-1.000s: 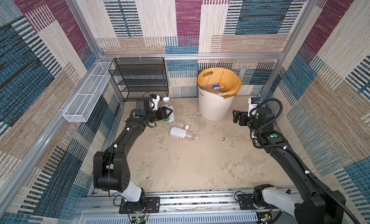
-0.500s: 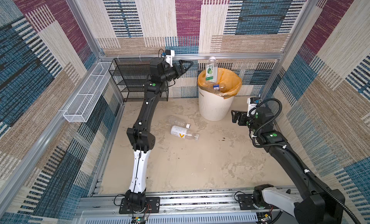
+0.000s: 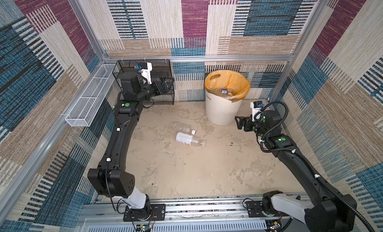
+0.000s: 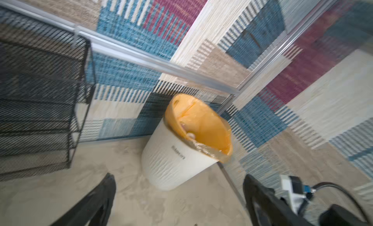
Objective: Throw the plastic bottles in the bin
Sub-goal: Throw the plastic bottle into the trash bin, then pick up the plastic bottle from the center of the table.
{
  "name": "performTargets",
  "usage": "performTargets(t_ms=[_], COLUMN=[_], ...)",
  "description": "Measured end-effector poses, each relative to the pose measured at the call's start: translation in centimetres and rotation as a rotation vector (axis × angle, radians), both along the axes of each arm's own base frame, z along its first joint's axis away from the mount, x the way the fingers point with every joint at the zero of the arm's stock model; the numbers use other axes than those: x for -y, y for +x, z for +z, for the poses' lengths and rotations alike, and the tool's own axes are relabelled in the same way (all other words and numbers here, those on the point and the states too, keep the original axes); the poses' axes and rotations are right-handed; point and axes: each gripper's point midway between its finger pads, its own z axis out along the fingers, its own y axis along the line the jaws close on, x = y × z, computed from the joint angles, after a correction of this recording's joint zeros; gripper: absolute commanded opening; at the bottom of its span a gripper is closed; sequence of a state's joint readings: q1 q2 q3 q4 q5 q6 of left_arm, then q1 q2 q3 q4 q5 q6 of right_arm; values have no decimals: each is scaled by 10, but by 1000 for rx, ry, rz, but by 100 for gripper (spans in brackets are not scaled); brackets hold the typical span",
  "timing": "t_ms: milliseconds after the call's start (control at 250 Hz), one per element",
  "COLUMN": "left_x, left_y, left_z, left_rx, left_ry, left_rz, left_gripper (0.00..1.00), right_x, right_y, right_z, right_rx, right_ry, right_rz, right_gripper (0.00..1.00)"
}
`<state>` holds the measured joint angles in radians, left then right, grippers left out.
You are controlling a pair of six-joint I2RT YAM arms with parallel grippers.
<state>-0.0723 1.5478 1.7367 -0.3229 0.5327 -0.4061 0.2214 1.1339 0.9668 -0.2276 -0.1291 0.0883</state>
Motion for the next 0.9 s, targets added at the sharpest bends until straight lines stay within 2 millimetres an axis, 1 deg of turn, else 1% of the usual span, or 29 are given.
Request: performTargets(t_ms=[80, 84, 160, 256, 320, 364, 424, 520, 584, 716, 752, 808, 900], left_x=[-19, -20, -36, -49, -50, -50, -50, -56, -57, -58, -58, -58, -62], left_y=[-12, -13, -28, -48, -63, -74, -84, -93, -97, -108, -110, -108, -104], left_z=[-43, -48, -87, -124, -146, -158, -166, -166, -166, -178, -176, -166, -157], left_rx=[-77, -87, -165, -223, -248, -258, -230, -157, -100, -48, -33, 3, 19], left_ry=[146, 158, 264, 332, 351, 363, 377, 391, 379, 327, 323, 318, 328], left_rz=[72, 78, 117, 147, 136, 127, 124, 155, 170, 200, 203, 211, 237], left_gripper=[99, 99, 98, 99, 99, 99, 99, 99, 99, 99, 99, 100, 97], right_x=[-24, -26, -50, -78, -97, -113, -135, -163, -179, -209, -215, -226, -238], right_y=[-7, -8, -14, -20, -21, -22, -21, -16, -7, 17, 23, 31, 38], right_z=[-3, -4, -8, -25, -39, -51, -66, -86, -95, -105, -109, -117, -134], right_rx=[-7, -7, -6, -37, -71, -98, -127, -161, -177, -164, -164, -167, -189], right_ry=[-47, -49, -92, -142, -187, -218, -258, -318, -353, -409, -423, -444, -483], right_rz=[76, 81, 153, 245, 292, 341, 402, 469, 499, 550, 564, 588, 623], right_gripper=[97, 97, 97, 97, 97, 97, 98, 99, 100, 99, 99, 99, 100])
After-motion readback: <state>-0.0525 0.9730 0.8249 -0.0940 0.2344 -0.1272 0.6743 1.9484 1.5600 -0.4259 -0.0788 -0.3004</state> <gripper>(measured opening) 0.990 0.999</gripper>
